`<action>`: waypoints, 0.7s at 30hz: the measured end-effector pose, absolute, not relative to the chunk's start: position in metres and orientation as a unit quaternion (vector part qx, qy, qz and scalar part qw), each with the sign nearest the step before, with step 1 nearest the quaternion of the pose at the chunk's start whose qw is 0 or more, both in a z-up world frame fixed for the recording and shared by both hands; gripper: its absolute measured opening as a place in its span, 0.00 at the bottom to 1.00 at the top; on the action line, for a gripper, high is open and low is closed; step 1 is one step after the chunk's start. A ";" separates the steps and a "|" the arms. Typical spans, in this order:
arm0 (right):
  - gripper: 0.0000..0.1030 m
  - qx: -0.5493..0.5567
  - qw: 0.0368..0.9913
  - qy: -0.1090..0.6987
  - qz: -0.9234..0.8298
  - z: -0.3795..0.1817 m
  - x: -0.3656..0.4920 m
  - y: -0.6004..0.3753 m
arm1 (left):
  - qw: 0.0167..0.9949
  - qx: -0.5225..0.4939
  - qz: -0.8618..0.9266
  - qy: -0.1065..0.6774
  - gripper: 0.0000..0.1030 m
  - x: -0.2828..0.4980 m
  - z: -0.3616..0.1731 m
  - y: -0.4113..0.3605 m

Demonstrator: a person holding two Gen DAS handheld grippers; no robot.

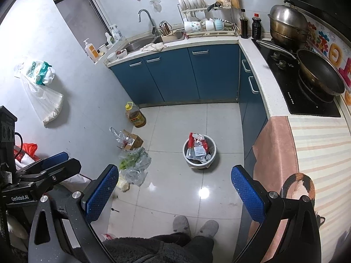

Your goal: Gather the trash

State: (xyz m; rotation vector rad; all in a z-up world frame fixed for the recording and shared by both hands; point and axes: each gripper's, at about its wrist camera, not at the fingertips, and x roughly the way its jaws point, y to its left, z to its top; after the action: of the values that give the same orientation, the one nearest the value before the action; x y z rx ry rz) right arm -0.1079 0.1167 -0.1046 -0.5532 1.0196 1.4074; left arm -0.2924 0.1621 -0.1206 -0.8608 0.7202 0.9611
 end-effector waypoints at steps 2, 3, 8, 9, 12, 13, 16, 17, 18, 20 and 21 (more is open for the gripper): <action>1.00 -0.240 0.612 0.442 0.610 -0.105 -0.108 0.117 | 0.740 -0.389 0.438 0.332 1.00 -0.293 -0.121 0.163; 1.00 -0.240 0.613 0.442 0.610 -0.104 -0.109 0.117 | 0.740 -0.388 0.436 0.333 1.00 -0.294 -0.122 0.163; 1.00 -0.241 0.612 0.442 0.610 -0.106 -0.108 0.115 | 0.742 -0.385 0.433 0.338 1.00 -0.298 -0.123 0.164; 1.00 -0.241 0.612 0.442 0.610 -0.105 -0.109 0.116 | 0.742 -0.385 0.433 0.338 1.00 -0.298 -0.123 0.164; 1.00 -0.242 0.611 0.441 0.611 -0.106 -0.108 0.113 | 0.742 -0.384 0.433 0.338 1.00 -0.298 -0.123 0.164; 1.00 -0.242 0.612 0.442 0.610 -0.106 -0.108 0.114 | 0.742 -0.384 0.433 0.338 1.00 -0.299 -0.123 0.164; 1.00 -0.245 0.608 0.441 0.612 -0.108 -0.105 0.108 | 0.743 -0.384 0.432 0.338 1.00 -0.299 -0.123 0.164; 1.00 -0.245 0.608 0.441 0.612 -0.108 -0.105 0.107 | 0.743 -0.383 0.432 0.338 1.00 -0.299 -0.122 0.163; 1.00 -0.245 0.609 0.441 0.612 -0.108 -0.106 0.108 | 0.743 -0.384 0.432 0.338 1.00 -0.299 -0.123 0.163; 1.00 -0.244 0.609 0.441 0.613 -0.108 -0.105 0.107 | 0.743 -0.385 0.430 0.340 1.00 -0.300 -0.122 0.163; 1.00 -0.244 0.608 0.441 0.614 -0.108 -0.105 0.107 | 0.743 -0.385 0.429 0.340 1.00 -0.301 -0.122 0.162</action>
State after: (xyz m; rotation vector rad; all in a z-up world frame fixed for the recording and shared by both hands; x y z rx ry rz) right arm -0.1055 0.1068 -0.1076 -0.5630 1.0190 1.4179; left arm -0.3010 0.1621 -0.1221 -0.8434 0.7456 0.9407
